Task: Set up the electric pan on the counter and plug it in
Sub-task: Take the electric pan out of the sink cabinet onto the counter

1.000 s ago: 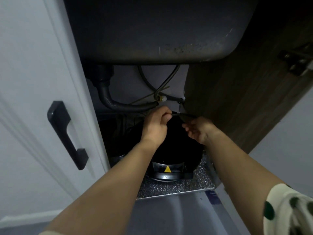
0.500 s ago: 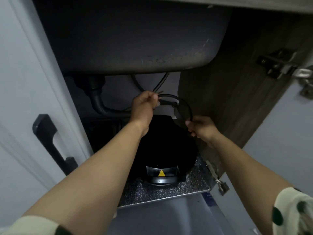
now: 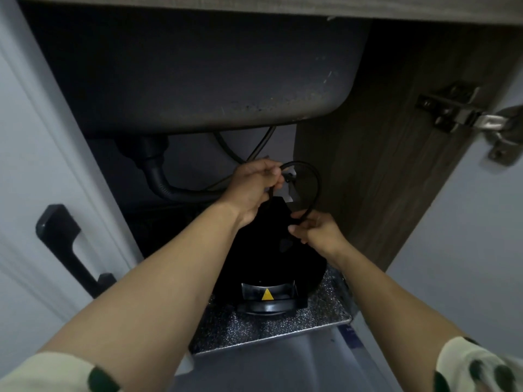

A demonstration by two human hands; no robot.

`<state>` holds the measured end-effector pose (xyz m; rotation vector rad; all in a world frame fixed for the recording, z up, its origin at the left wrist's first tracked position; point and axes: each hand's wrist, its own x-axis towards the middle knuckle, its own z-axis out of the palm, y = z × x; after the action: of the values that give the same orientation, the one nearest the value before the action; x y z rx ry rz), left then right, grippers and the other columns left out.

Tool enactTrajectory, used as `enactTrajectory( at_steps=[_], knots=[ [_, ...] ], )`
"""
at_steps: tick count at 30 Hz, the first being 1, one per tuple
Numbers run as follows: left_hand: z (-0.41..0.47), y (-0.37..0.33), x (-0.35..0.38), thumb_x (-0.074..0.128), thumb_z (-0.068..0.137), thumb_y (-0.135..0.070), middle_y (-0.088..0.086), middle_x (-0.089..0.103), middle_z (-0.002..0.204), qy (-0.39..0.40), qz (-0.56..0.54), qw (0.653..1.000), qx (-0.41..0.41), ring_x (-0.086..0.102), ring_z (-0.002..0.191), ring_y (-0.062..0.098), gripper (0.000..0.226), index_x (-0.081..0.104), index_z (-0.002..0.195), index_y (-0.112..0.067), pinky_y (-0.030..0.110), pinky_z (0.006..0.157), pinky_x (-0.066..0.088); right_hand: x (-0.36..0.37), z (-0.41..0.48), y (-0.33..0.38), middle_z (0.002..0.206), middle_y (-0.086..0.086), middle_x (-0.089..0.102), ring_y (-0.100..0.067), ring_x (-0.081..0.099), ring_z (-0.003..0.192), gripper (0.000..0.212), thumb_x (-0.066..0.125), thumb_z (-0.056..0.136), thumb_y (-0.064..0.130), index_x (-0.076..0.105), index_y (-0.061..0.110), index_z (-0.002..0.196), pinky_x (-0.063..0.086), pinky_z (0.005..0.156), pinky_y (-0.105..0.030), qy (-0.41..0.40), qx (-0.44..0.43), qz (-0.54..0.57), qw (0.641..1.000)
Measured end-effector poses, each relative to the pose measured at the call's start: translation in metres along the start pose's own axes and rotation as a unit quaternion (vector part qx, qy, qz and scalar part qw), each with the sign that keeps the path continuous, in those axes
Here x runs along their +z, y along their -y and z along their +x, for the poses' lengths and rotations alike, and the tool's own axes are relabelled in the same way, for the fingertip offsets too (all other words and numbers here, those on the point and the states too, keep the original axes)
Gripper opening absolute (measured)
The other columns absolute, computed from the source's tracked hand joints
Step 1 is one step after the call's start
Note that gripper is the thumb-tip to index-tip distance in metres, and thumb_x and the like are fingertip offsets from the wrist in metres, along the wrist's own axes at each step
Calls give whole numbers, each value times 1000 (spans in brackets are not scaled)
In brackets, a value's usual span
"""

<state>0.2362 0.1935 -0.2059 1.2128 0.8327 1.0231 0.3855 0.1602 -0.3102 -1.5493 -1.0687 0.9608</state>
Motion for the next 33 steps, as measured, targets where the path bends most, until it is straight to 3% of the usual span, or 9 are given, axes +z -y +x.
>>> enactTrajectory(
  at_steps=[3,6,13,16,19,22,25,29,33],
  knots=[
    [-3,3,6,48,94,5,6,55,70,28,75,997,21,52,65,10,23,61,113,9,17,69,47,-6,-9,5,67,-5,56,-4,45,40,28,66,83,1,57,11,109,33,37,-12,-39,-15,75,996],
    [-7,9,12,49,93,7,5,55,68,47,144,988,35,53,58,5,26,60,116,11,3,52,44,-22,-16,15,66,-6,58,-9,42,43,13,64,87,17,57,19,98,29,37,-17,-31,-47,118,991],
    [-5,19,18,53,92,4,0,61,73,34,155,987,40,56,67,6,22,66,110,6,5,65,47,-55,-24,32,53,4,40,-5,27,35,38,59,78,59,50,24,69,16,36,-16,-13,-46,45,998],
    [-2,23,21,53,94,-4,2,64,84,-19,74,997,-7,61,83,15,21,66,110,1,27,90,50,-65,-27,34,52,7,36,-7,23,39,36,60,84,50,42,25,65,12,38,-17,7,-19,75,997],
    [6,39,12,51,97,-19,4,62,116,-120,115,984,-60,57,112,24,24,62,117,-9,36,104,45,-67,-27,38,54,3,35,-7,21,38,33,51,90,33,36,23,62,11,40,-17,-8,12,78,997],
    [6,57,-2,49,97,-29,11,52,137,-170,43,965,-195,54,121,34,45,46,139,-11,48,101,48,-67,-30,40,57,-2,26,-5,20,35,29,43,83,7,32,20,59,9,41,-16,-12,-7,31,999],
    [0,66,-8,43,100,-27,12,48,141,-162,-142,936,-279,49,126,37,43,42,141,-14,57,93,45,-64,-36,42,57,-1,23,-2,20,34,15,44,65,8,34,16,59,10,41,-12,11,-40,-2,999],
    [-2,71,-9,45,100,-24,18,42,144,-174,-295,894,-290,45,129,38,42,44,139,-10,47,94,46,-59,-39,44,56,-1,29,-3,25,40,9,43,57,10,38,15,63,17,38,-16,74,-85,-69,991],
    [-3,62,-3,50,97,-29,18,47,141,-144,-269,908,-287,46,129,34,43,48,135,-8,37,94,45,-54,-38,51,60,6,38,-11,34,58,10,44,66,14,40,22,66,27,53,-29,129,-156,-197,959]
  ],
)
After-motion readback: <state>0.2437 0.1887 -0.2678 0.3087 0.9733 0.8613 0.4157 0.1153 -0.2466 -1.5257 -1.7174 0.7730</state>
